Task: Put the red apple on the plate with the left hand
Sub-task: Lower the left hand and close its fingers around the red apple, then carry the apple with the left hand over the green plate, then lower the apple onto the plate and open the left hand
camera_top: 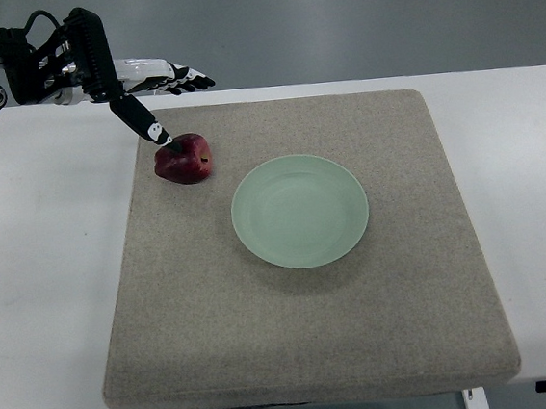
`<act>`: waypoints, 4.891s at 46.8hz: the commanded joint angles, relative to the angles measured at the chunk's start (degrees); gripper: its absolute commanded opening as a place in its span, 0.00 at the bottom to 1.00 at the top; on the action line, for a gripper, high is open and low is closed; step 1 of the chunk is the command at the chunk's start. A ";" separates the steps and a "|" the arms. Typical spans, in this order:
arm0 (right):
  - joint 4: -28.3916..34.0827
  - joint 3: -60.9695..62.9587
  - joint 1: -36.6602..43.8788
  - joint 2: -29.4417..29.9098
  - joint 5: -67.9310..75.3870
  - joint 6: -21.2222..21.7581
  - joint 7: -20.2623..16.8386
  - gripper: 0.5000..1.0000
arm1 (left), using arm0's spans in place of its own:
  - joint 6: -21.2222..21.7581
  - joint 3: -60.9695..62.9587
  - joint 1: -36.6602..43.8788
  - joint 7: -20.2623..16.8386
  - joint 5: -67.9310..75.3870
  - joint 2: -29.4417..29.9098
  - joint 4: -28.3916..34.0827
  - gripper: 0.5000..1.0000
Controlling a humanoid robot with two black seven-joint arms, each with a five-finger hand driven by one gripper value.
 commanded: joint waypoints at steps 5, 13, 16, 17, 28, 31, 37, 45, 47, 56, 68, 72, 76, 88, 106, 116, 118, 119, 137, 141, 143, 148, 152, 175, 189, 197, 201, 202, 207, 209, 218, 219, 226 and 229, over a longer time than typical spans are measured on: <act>0.04 0.00 0.00 0.00 0.00 0.00 0.00 0.93 | -0.01 0.27 0.73 0.02 5.53 -0.75 -0.75 0.98; 0.04 0.08 0.00 0.00 0.00 0.00 0.00 0.93 | 3.70 1.42 2.75 0.11 9.23 -2.06 -0.66 0.98; 0.04 0.00 0.00 0.00 0.00 0.00 0.00 0.93 | 5.11 1.86 3.28 0.11 9.32 -3.12 -0.66 0.98; 0.04 0.00 0.00 0.00 0.00 0.00 0.00 0.92 | 5.37 2.03 3.37 0.11 9.32 -3.30 -0.57 0.98; 0.04 0.00 0.00 0.00 0.00 0.00 0.00 0.93 | 9.59 2.82 4.16 0.11 9.67 -4.44 0.13 0.98; 0.04 0.00 0.00 0.00 0.00 0.00 0.00 0.93 | 9.86 2.82 4.25 0.11 9.67 -4.35 0.22 0.98; 0.04 0.00 0.00 0.00 0.00 0.00 0.00 0.93 | 10.03 3.79 4.34 0.11 10.02 -4.44 1.01 0.98; 0.04 0.00 0.00 0.00 0.00 0.00 0.00 0.93 | 11.17 4.14 4.60 0.11 10.28 -4.44 2.07 0.98; 0.04 0.08 0.00 0.00 0.00 0.00 0.00 0.93 | 11.26 4.32 4.60 0.11 10.20 -4.53 2.24 0.98; -0.04 0.08 0.00 0.00 0.00 0.00 0.00 0.93 | 12.57 4.49 6.09 0.11 10.28 -4.79 2.42 0.96; 0.04 0.00 0.00 0.00 0.00 0.00 0.00 0.93 | 15.48 6.08 6.54 0.02 10.28 -4.97 2.77 0.87; -0.04 0.08 0.00 0.00 0.00 0.00 0.00 0.93 | 15.74 6.08 6.54 0.02 10.28 -5.23 2.77 0.73; -0.04 0.00 0.00 0.00 0.00 0.00 0.00 0.93 | 16.97 6.08 6.54 0.02 10.37 -5.32 3.12 0.55; 0.04 0.08 0.00 0.00 0.00 0.00 0.00 0.93 | 18.38 6.08 6.54 0.02 10.81 -5.23 3.91 0.30; -0.04 0.00 0.00 0.00 0.00 0.00 0.00 0.93 | 18.38 5.46 5.57 0.02 10.29 -5.41 3.39 0.32; 0.04 0.00 0.00 0.00 0.00 0.00 0.00 0.93 | 19.35 4.85 4.51 0.02 9.76 -6.64 0.84 0.33; 0.04 0.00 0.00 0.00 0.00 0.00 0.00 0.93 | 19.52 4.85 4.51 0.02 9.76 -6.73 -0.21 0.33; -0.04 0.00 0.00 0.00 0.00 0.00 0.00 0.93 | 19.52 4.85 4.43 0.02 9.76 -6.73 -0.91 0.34; 0.04 0.00 0.00 0.00 0.00 0.00 0.00 0.93 | 19.35 4.67 4.34 0.02 10.02 -8.75 -9.88 0.35; 0.04 0.00 0.00 0.00 0.00 0.00 0.00 0.93 | 19.35 4.76 4.51 0.02 10.11 -9.71 -9.80 0.37; 0.04 0.08 0.00 0.00 0.00 0.00 0.00 0.93 | 19.35 4.85 4.60 0.02 10.11 -10.15 -9.80 0.37; 0.04 0.00 0.00 0.00 0.00 0.00 0.00 0.93 | 19.35 5.20 4.95 0.02 10.28 -11.21 -9.80 0.38; 0.04 0.08 0.00 0.00 0.00 0.00 0.00 0.93 | 19.35 5.37 5.04 0.02 10.37 -12.26 -9.53 0.39; 0.04 0.00 0.00 0.00 0.00 0.00 0.00 0.93 | 19.26 6.52 6.97 0.11 10.72 -14.90 -9.10 0.44; 0.04 0.08 0.00 0.00 0.00 0.00 0.00 0.93 | 19.26 6.52 7.33 0.11 10.72 -15.25 -7.87 0.54; -0.04 0.08 0.00 0.00 0.00 0.00 0.00 0.93 | 19.26 6.52 7.41 0.11 10.55 -15.34 -7.78 0.61; 0.04 0.08 0.00 0.00 0.00 0.00 0.00 0.93 | 19.35 6.43 7.41 0.11 10.55 -15.34 -7.78 0.65; -0.04 0.00 0.00 0.00 0.00 0.00 0.00 0.93 | 19.35 6.43 7.41 0.11 10.55 -15.34 -7.78 0.67; -0.04 0.00 0.00 0.00 0.00 0.00 0.09 0.93 | 19.26 6.52 7.41 0.11 10.46 -15.34 -7.69 0.69; 0.04 0.08 0.00 0.00 0.00 0.00 0.00 0.93 | 19.26 6.52 7.41 0.11 10.46 -15.34 -7.69 0.70; -0.04 0.00 0.00 0.00 0.00 0.00 0.00 0.93 | 19.35 6.43 8.03 0.11 10.37 -15.34 -7.34 0.74; 0.04 0.00 0.00 0.00 0.00 0.00 0.00 0.93 | 19.35 6.43 8.12 0.11 10.29 -15.34 -7.34 0.75; 0.04 0.08 0.00 0.00 0.00 0.00 0.00 0.93 | 19.44 6.34 8.12 0.11 9.67 -15.34 -7.34 0.86; 0.04 0.00 0.00 0.00 0.00 0.00 0.00 0.93 | 19.44 6.08 8.12 0.11 9.49 -15.34 -7.16 0.91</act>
